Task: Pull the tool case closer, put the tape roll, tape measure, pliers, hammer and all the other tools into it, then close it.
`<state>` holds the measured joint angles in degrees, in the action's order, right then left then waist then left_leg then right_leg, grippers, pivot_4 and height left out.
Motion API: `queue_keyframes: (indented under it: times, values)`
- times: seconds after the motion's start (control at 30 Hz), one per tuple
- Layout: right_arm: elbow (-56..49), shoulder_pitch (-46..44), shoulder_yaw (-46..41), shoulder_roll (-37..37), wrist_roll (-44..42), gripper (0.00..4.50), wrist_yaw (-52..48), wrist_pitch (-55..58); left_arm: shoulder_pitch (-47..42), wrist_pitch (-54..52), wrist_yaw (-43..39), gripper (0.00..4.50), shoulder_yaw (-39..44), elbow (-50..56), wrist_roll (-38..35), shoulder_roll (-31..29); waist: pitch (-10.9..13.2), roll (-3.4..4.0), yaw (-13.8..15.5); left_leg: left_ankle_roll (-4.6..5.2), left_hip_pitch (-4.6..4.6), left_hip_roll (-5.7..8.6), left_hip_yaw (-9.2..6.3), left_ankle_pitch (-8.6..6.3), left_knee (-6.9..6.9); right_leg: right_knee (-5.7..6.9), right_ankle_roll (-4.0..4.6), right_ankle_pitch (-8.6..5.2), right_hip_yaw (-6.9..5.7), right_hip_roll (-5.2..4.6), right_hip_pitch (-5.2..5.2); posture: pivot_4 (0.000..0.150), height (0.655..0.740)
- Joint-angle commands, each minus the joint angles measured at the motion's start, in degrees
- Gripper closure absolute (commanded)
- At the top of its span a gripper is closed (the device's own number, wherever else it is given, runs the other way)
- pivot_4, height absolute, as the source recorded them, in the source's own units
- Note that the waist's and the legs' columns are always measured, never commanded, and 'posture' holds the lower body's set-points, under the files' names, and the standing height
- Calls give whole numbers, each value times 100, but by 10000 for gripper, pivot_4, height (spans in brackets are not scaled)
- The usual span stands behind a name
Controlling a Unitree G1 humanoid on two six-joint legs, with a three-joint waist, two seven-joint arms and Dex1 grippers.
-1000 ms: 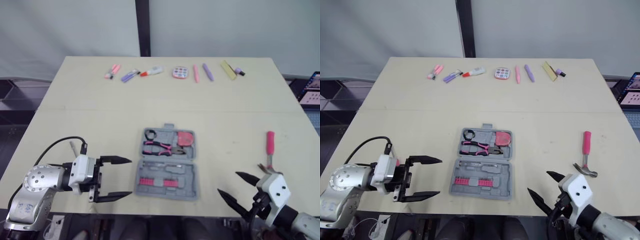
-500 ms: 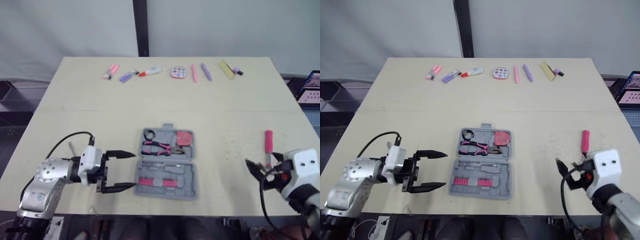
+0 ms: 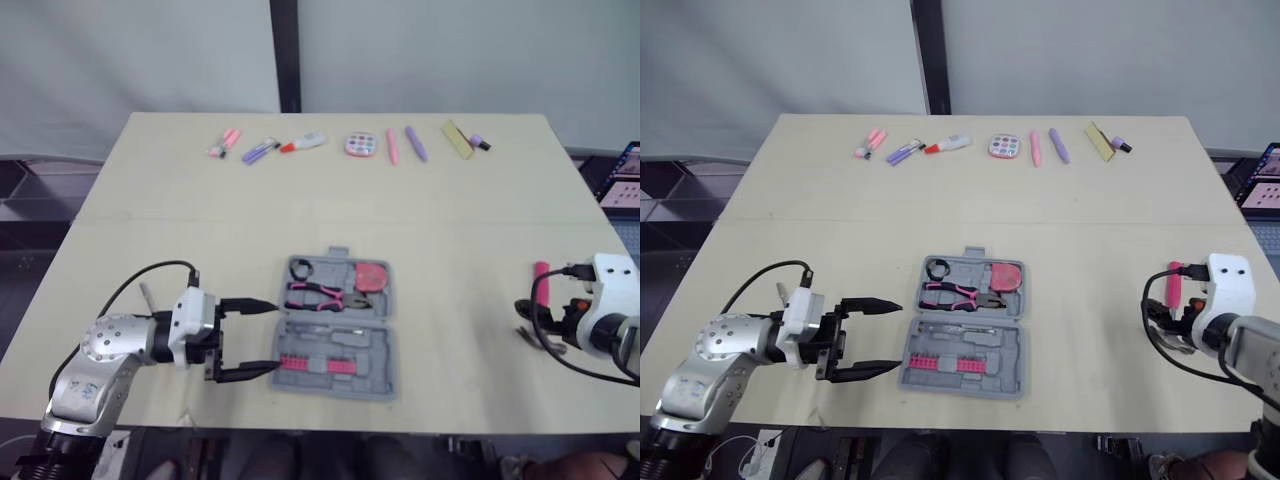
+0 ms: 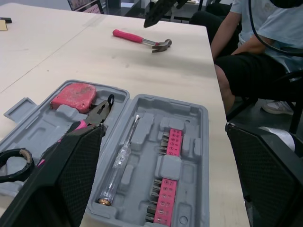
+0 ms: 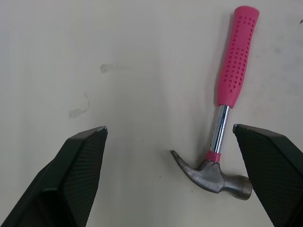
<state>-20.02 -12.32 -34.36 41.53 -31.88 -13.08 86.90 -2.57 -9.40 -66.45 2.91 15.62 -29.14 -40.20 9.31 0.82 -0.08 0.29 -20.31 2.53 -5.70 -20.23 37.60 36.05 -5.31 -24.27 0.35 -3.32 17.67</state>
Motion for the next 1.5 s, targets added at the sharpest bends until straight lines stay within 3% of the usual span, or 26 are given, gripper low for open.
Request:
queue_keyframes:
  times: [0.03,0.6,1.47,1.5]
  values:
    - [253,-159,-187,4,287,0,148,115,61,-49,90,757,51,288,-62,-13,0,0,3,1,0,0,0,0,1,0,0,0,0,0,0,1500,7336]
    - [1741,-434,400,-50,1108,0,178,-785,226,-302,340,757,120,673,-96,-38,-5,9,-9,2,-1,-1,4,-1,6,6,0,0,-1,2,1,1500,7336]
    - [2378,-431,223,-322,1398,0,273,-801,435,-280,359,757,157,744,-72,-42,-5,10,-7,2,-2,-1,4,-1,6,6,0,0,-1,2,1,1500,7336]
    - [2383,-434,225,-326,1400,2440,274,-798,434,-279,359,277,157,745,-72,-43,-5,10,-7,2,-2,-1,4,-1,7,6,0,0,-1,2,1,1500,7336]
